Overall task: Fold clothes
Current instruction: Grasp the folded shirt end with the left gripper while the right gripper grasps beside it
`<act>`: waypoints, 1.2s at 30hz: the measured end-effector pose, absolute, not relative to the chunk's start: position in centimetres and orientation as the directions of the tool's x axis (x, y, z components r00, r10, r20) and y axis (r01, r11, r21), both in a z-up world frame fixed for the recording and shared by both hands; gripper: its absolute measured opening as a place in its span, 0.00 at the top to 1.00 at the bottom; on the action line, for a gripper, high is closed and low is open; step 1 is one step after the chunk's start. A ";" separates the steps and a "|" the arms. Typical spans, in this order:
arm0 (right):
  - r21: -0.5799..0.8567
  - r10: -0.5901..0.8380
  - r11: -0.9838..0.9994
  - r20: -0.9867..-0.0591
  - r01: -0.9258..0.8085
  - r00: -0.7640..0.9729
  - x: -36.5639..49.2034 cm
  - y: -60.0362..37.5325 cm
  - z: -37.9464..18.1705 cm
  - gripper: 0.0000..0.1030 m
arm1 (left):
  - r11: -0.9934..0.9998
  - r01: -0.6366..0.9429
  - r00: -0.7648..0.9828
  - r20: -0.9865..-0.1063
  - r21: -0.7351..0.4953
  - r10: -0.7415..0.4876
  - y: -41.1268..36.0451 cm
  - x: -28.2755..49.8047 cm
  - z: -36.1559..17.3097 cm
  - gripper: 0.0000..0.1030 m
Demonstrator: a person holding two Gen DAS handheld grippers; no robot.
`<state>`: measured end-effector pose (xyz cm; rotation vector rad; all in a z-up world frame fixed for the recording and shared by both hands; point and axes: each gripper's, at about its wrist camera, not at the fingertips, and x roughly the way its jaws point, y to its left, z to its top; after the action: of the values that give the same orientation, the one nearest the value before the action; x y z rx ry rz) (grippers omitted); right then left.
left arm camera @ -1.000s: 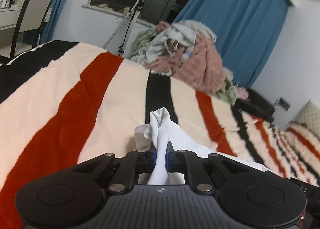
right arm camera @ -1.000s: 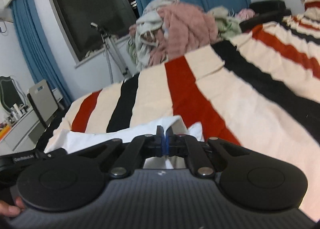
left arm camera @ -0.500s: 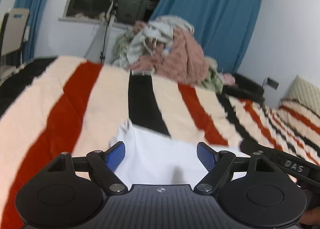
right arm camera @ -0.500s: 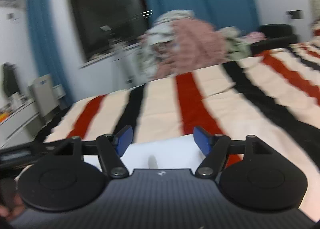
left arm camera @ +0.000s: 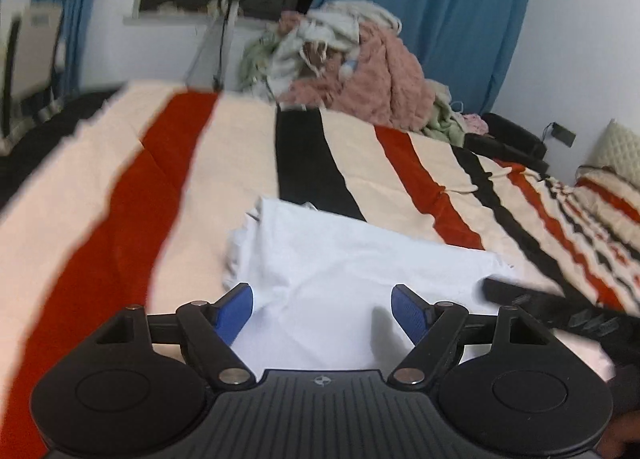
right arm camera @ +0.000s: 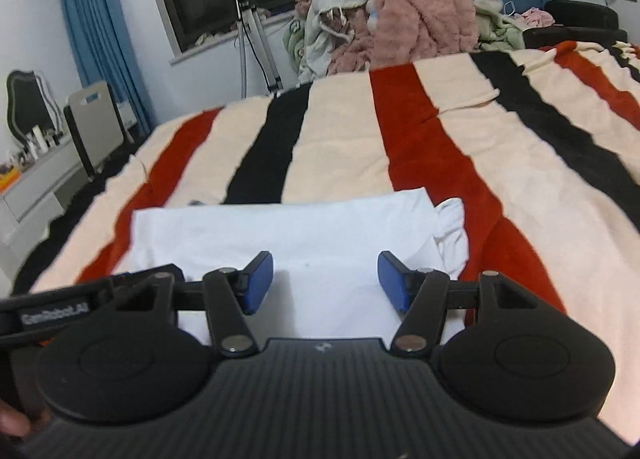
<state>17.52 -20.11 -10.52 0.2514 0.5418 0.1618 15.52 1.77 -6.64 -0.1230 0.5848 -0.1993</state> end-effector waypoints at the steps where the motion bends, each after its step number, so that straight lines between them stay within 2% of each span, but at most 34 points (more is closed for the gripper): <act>1: 0.274 0.212 0.958 -0.470 -0.087 0.857 16.5 -20.1 -9.7 0.41 | 0.978 0.152 0.828 -0.523 -0.140 -0.203 1.7 14.7 -6.3 0.24; 4: 0.278 0.224 0.954 -0.413 -0.112 0.883 13.6 -20.5 -7.7 0.40 | 0.982 0.148 0.821 -0.539 -0.122 -0.190 1.8 12.9 -5.7 0.23; 8: 0.271 0.221 0.956 -0.405 -0.115 0.887 11.1 -20.6 -7.2 0.40 | 0.982 0.165 0.804 -0.565 -0.093 -0.188 1.7 10.7 -5.5 0.24; 10: 0.264 0.206 0.960 -0.442 -0.093 0.873 10.7 -20.6 -8.1 0.40 | 0.984 0.168 0.790 -0.590 -0.053 -0.167 1.5 10.0 -5.6 0.23; 12: 0.254 0.187 0.965 -0.521 -0.058 0.833 11.1 -20.4 -9.6 0.40 | 0.986 0.161 0.788 -0.597 -0.040 -0.153 1.6 9.3 -5.7 0.23; 14: 0.246 0.187 0.968 -0.596 -0.044 0.781 11.8 -20.3 -10.9 0.41 | 0.987 0.145 0.782 -0.603 -0.075 -0.160 2.1 8.7 -5.4 0.23; 15: 0.243 0.189 0.969 -0.624 -0.042 0.758 12.1 -20.2 -11.6 0.41 | 0.985 0.138 0.779 -0.602 -0.109 -0.175 2.5 8.4 -5.1 0.23; 21: 0.225 0.172 0.974 -0.626 -0.035 0.761 12.1 -19.8 -11.8 0.41 | 0.923 0.091 0.738 -0.598 -0.373 -0.314 4.7 4.2 -3.6 0.23; 24: 0.244 0.174 0.970 -0.627 -0.021 0.759 12.1 -20.0 -11.8 0.41 | 0.870 0.145 0.713 -0.560 -0.470 -0.421 5.0 1.7 -4.1 0.19; 27: 0.276 0.177 0.961 -0.625 0.003 0.760 11.7 -20.2 -11.8 0.41 | 0.853 0.119 0.662 -0.600 -0.509 -0.450 4.5 3.1 -5.3 0.19; 30: 0.295 0.174 0.955 -0.623 0.024 0.762 11.4 -20.3 -11.8 0.41 | 0.779 -0.010 0.605 -0.624 -0.627 -0.495 5.5 6.3 -8.0 0.18; 32: 0.301 0.172 0.953 -0.622 0.032 0.764 11.2 -20.3 -11.8 0.41 | 0.707 -0.123 0.581 -0.628 -0.697 -0.518 6.7 8.3 -10.0 0.21; 34: 0.331 0.181 0.943 -0.613 0.042 0.769 10.8 -20.7 -11.5 0.41 | 0.615 -0.192 0.604 -0.586 -0.765 -0.540 8.2 9.2 -10.9 0.22; 36: 0.415 0.229 0.909 -0.579 0.041 0.783 10.0 -21.5 -11.0 0.37 | 0.546 -0.228 0.644 -0.546 -0.806 -0.536 9.5 9.3 -11.1 0.35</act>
<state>10.00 -21.47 -11.02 0.4252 0.6690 0.1050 9.31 9.47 -11.13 -1.0079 0.8866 -0.2138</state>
